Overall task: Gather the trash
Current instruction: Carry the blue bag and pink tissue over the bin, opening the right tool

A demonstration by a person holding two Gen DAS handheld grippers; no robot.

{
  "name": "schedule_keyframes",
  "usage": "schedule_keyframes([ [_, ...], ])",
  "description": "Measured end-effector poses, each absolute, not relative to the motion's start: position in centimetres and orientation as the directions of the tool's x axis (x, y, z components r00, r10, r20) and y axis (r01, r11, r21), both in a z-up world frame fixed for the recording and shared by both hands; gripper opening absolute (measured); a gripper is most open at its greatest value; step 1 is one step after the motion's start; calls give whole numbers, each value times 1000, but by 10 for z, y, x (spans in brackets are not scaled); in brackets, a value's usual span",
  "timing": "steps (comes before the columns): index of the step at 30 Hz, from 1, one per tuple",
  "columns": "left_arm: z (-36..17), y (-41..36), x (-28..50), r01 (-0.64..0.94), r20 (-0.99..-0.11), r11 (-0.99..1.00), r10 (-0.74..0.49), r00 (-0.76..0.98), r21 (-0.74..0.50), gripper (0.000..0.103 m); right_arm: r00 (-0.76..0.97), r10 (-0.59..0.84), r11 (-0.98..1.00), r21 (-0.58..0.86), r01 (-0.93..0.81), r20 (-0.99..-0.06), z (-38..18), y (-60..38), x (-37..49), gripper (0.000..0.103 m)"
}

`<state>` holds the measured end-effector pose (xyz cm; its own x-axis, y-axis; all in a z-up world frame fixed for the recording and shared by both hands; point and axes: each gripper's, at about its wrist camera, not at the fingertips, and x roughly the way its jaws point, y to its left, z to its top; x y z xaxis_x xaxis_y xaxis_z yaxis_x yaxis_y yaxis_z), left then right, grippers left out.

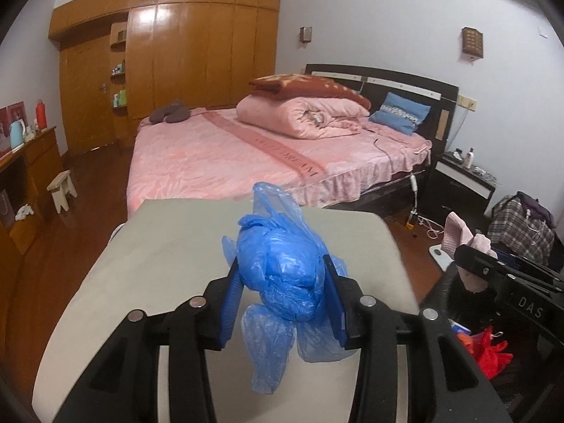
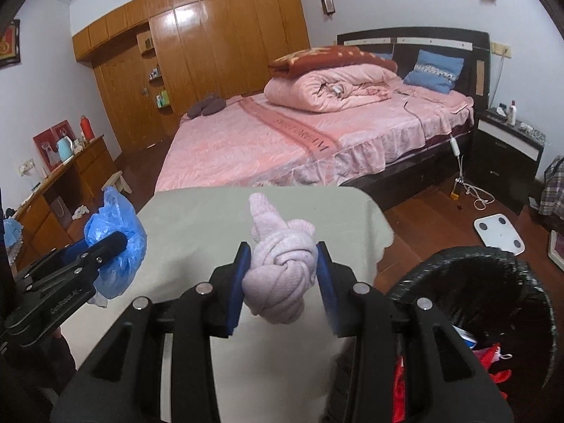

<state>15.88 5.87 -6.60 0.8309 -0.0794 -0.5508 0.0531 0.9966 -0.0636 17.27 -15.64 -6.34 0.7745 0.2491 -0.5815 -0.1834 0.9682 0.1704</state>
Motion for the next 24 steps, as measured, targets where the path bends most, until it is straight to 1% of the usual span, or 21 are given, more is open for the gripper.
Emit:
schedule_keyframes([
  [16, -22, -1, 121, 177, -480, 982, -187, 857, -67, 43, 840, 190, 979, 162, -123, -507, -22, -222, 109, 37],
  [17, -21, -6, 119, 186, -479, 980, -196, 855, -69, 43, 845, 185, 980, 159, -121, -502, -20, -226, 104, 37],
  [18, -20, -9, 118, 193, -478, 979, -203, 854, -70, 43, 847, 183, 981, 152, -122, -500, -18, -229, 102, 33],
  [19, -20, -15, 115, 204, -477, 976, -213, 853, -71, 43, 849, 177, 982, 142, -122, -498, -17, -230, 98, 27],
  [20, -20, -19, 115, 211, -478, 975, -219, 851, -71, 43, 850, 169, 984, 127, -121, -498, -17, -234, 95, 25],
  [24, -29, -32, 113, 236, -503, 969, -238, 831, -67, 43, 842, 144, 987, 139, -83, -519, -27, -251, 88, 24],
])
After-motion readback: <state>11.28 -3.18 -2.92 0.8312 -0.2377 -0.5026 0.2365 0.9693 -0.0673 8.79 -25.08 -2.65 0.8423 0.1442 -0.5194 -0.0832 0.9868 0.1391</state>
